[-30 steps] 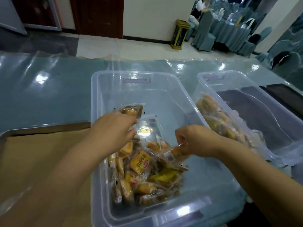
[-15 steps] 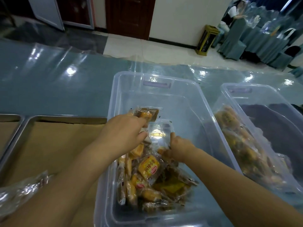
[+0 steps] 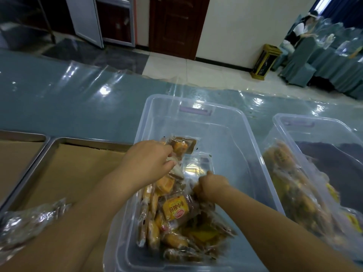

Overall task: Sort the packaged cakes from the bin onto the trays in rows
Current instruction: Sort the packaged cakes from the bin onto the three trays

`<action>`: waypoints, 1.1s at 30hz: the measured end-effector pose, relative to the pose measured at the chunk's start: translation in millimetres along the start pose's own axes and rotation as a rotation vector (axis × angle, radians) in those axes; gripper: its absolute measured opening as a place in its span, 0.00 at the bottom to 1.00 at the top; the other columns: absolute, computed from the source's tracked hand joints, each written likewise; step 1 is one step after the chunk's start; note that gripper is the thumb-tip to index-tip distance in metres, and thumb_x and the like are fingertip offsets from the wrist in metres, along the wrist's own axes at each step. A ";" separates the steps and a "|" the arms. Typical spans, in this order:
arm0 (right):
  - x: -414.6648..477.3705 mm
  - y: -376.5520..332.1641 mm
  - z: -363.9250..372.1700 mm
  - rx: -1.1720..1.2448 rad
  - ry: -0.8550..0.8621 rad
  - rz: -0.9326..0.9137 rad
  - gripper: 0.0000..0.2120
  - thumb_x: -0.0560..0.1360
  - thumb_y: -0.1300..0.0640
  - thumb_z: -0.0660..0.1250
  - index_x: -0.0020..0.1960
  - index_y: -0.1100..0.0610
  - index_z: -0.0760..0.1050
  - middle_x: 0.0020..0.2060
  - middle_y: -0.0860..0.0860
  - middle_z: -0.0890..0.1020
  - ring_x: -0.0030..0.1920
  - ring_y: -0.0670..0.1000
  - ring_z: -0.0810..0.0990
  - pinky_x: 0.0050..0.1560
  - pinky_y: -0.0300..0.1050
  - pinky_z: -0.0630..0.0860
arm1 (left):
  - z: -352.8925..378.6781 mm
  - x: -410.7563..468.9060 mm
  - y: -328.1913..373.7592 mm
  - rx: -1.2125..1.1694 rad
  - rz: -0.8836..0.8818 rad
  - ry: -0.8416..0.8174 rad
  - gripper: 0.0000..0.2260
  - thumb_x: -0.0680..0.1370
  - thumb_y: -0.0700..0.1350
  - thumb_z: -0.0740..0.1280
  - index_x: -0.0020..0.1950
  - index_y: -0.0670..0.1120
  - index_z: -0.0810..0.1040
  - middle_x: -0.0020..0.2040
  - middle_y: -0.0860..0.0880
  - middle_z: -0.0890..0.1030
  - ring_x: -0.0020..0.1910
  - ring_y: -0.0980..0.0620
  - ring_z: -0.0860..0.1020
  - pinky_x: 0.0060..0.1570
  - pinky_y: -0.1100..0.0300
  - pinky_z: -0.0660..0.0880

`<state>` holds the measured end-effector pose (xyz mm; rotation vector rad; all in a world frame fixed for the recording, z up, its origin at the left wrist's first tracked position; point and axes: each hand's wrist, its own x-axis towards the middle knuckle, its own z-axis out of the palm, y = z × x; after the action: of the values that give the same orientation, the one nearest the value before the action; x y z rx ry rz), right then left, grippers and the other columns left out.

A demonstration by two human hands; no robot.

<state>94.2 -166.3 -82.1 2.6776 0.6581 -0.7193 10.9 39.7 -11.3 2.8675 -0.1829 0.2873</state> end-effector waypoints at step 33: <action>-22.4 -27.8 -117.8 1.775 0.339 -0.319 0.17 0.76 0.43 0.62 0.60 0.53 0.71 0.53 0.52 0.81 0.53 0.54 0.80 0.55 0.54 0.77 | -36.6 20.7 3.4 -0.963 -0.557 0.421 0.19 0.65 0.55 0.74 0.51 0.60 0.69 0.49 0.54 0.79 0.47 0.54 0.79 0.46 0.54 0.78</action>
<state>110.0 -105.2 23.5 4.4256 0.6272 -1.3698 24.0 44.0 28.6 1.7585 0.4350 0.5014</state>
